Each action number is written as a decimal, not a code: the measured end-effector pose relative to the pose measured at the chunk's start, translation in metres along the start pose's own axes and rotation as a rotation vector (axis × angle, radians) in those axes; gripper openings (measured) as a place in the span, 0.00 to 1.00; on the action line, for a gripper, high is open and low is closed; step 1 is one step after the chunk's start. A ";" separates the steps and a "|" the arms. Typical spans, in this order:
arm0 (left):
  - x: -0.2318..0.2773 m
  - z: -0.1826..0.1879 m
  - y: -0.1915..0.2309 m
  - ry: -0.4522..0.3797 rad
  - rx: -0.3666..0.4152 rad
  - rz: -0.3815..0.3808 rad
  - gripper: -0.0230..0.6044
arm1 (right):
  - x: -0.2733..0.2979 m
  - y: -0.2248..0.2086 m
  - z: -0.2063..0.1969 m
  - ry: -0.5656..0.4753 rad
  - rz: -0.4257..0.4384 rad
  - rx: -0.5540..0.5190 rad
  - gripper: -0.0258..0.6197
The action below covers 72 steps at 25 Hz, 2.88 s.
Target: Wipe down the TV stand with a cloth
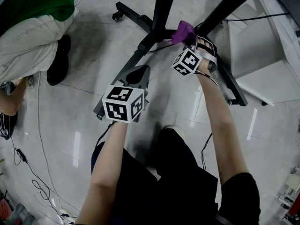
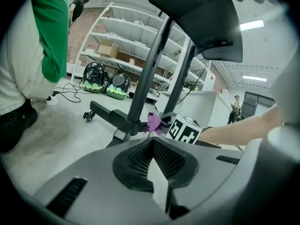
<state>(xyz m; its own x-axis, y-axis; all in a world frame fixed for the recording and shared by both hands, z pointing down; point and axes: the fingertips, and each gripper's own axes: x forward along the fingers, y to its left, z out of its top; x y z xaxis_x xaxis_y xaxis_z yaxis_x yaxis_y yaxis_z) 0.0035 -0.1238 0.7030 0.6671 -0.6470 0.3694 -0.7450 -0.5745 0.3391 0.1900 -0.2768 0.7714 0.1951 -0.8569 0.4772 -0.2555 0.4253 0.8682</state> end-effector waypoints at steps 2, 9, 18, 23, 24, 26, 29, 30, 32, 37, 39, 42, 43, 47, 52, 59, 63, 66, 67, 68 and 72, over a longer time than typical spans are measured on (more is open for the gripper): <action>0.002 0.001 -0.004 -0.003 -0.013 -0.006 0.05 | -0.002 -0.002 -0.006 0.019 0.001 -0.002 0.15; 0.005 0.000 -0.017 0.003 0.008 -0.027 0.05 | -0.008 -0.015 -0.009 0.018 -0.035 -0.017 0.15; 0.006 0.003 -0.026 -0.001 0.018 -0.039 0.05 | -0.046 -0.062 0.001 -0.061 -0.141 0.019 0.15; 0.008 0.005 -0.040 -0.004 0.030 -0.064 0.05 | -0.077 -0.115 0.021 -0.153 -0.256 0.016 0.15; 0.008 0.005 -0.042 -0.005 0.032 -0.068 0.05 | -0.085 -0.129 0.025 -0.170 -0.287 0.009 0.15; 0.008 0.006 -0.046 -0.006 0.033 -0.076 0.05 | -0.103 -0.159 0.032 -0.200 -0.350 0.002 0.15; 0.007 0.007 -0.051 -0.009 0.028 -0.088 0.05 | -0.132 -0.203 0.041 -0.233 -0.458 -0.018 0.15; 0.006 0.007 -0.052 -0.011 0.027 -0.091 0.05 | -0.142 -0.216 0.043 -0.239 -0.495 -0.027 0.15; 0.006 0.008 -0.055 -0.014 0.028 -0.098 0.05 | -0.159 -0.241 0.047 -0.243 -0.557 -0.036 0.15; 0.004 0.011 -0.060 -0.021 0.031 -0.104 0.05 | -0.185 -0.282 0.045 -0.236 -0.660 -0.056 0.15; 0.004 0.011 -0.059 -0.024 0.033 -0.104 0.05 | -0.192 -0.296 0.040 -0.226 -0.694 -0.054 0.15; 0.006 0.012 -0.056 -0.026 0.032 -0.097 0.05 | -0.195 -0.313 0.032 -0.209 -0.727 -0.037 0.15; 0.007 0.012 -0.055 -0.025 0.030 -0.095 0.05 | -0.194 -0.317 0.030 -0.206 -0.732 -0.035 0.15; 0.010 0.009 -0.054 -0.017 0.026 -0.095 0.05 | -0.190 -0.321 0.029 -0.188 -0.738 -0.051 0.15; 0.014 0.006 -0.049 -0.010 0.020 -0.092 0.05 | -0.180 -0.312 0.029 -0.178 -0.725 -0.068 0.15; 0.011 0.005 -0.050 -0.010 0.017 -0.100 0.05 | -0.166 -0.289 0.023 -0.163 -0.673 -0.052 0.15; 0.008 0.005 -0.048 -0.008 0.013 -0.097 0.05 | -0.157 -0.270 0.018 -0.155 -0.636 -0.030 0.15; 0.007 0.005 -0.046 -0.009 0.012 -0.096 0.05 | -0.147 -0.254 0.015 -0.142 -0.604 -0.039 0.15; 0.008 0.005 -0.046 -0.008 0.012 -0.096 0.05 | -0.144 -0.249 0.014 -0.139 -0.593 -0.042 0.15; 0.008 0.004 -0.046 -0.006 0.012 -0.096 0.05 | -0.141 -0.244 0.013 -0.135 -0.583 -0.044 0.15; 0.010 0.002 -0.043 0.001 0.006 -0.096 0.05 | -0.127 -0.224 0.012 -0.120 -0.534 -0.050 0.15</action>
<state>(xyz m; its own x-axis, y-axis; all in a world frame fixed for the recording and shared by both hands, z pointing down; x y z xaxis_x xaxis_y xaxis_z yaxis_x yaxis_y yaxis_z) 0.0422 -0.1063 0.6907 0.7352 -0.5886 0.3362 -0.6779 -0.6367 0.3676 0.2114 -0.2671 0.5149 0.1747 -0.9835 -0.0476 -0.1044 -0.0666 0.9923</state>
